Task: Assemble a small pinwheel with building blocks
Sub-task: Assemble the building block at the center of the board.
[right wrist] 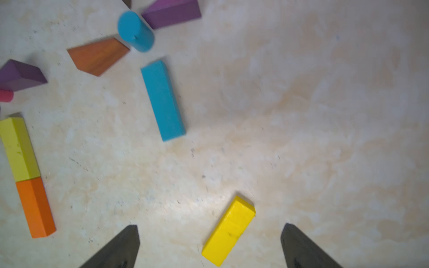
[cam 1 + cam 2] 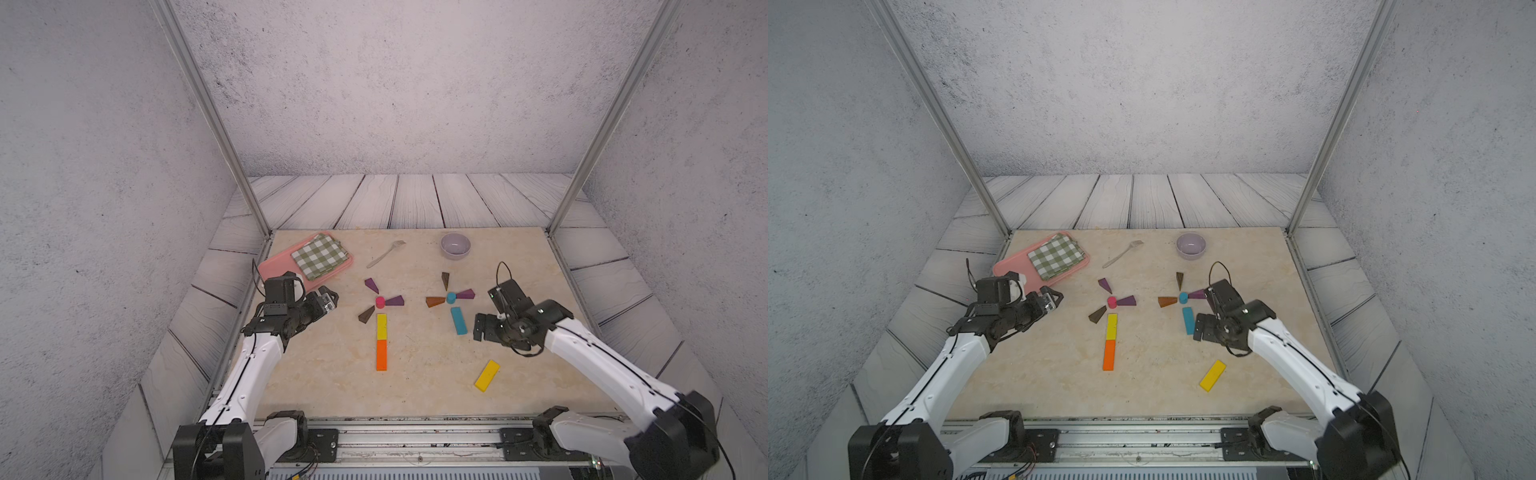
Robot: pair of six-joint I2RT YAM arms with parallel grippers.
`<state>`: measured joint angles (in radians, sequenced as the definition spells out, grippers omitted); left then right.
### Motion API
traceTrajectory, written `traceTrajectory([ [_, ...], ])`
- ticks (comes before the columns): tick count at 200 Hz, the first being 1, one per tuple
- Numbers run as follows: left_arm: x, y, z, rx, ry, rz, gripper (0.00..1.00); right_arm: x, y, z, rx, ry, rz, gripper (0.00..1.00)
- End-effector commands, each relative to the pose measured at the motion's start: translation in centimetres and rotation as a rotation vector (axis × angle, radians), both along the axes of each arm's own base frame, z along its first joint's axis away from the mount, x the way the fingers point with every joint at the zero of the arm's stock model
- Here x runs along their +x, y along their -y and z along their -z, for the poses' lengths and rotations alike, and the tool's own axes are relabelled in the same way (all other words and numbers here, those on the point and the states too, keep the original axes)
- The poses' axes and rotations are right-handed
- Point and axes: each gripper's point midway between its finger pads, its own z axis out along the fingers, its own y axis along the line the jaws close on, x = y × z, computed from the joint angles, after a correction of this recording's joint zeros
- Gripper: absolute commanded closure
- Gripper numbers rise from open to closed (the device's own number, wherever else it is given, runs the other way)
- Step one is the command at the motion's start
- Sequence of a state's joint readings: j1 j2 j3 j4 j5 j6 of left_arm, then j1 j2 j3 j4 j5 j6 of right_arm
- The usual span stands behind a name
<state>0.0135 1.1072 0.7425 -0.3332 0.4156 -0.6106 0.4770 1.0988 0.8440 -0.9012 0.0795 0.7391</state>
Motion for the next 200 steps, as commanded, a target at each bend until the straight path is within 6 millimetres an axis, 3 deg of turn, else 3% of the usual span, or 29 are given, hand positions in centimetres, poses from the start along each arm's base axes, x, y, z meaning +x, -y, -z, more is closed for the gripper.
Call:
traceTrajectory([
  [1, 0.1, 0.1, 0.0, -0.026, -0.002, 0.007, 0.04, -4.2, 1.7, 3.3, 0.01, -0.129, 0.16, 0.01],
  [17, 0.1, 0.3, 0.1, -0.037, -0.004, 0.011, 0.04, -4.4, 0.3, 4.5, 0.081, -0.156, 0.14, 0.0],
  [52, 0.0, 0.4, 0.2, -0.039, -0.009, 0.017, 0.04, -4.5, -2.1, 7.5, 0.108, -0.249, 0.07, 0.1],
  [84, -0.1, 0.2, 0.1, -0.031, -0.004, 0.011, 0.04, -4.6, -1.7, 9.7, 0.068, -0.279, 0.069, 0.22],
  [130, 0.0, 0.3, 0.3, -0.034, -0.014, 0.013, 0.04, -4.4, -1.3, 10.9, 0.009, -0.308, 0.036, 0.33],
  [160, 0.0, 0.2, 0.2, -0.032, -0.012, 0.011, 0.04, -3.3, -1.5, 10.7, -0.023, -0.298, -0.043, 0.51],
  [184, 0.0, 0.2, 0.2, -0.03, -0.012, 0.01, 0.04, -2.0, -2.9, 10.6, -0.013, -0.299, -0.164, 0.67],
  [200, 0.0, 0.1, 0.2, -0.027, -0.011, 0.009, 0.04, -1.5, -3.4, 11.0, -0.017, -0.311, -0.233, 0.7],
])
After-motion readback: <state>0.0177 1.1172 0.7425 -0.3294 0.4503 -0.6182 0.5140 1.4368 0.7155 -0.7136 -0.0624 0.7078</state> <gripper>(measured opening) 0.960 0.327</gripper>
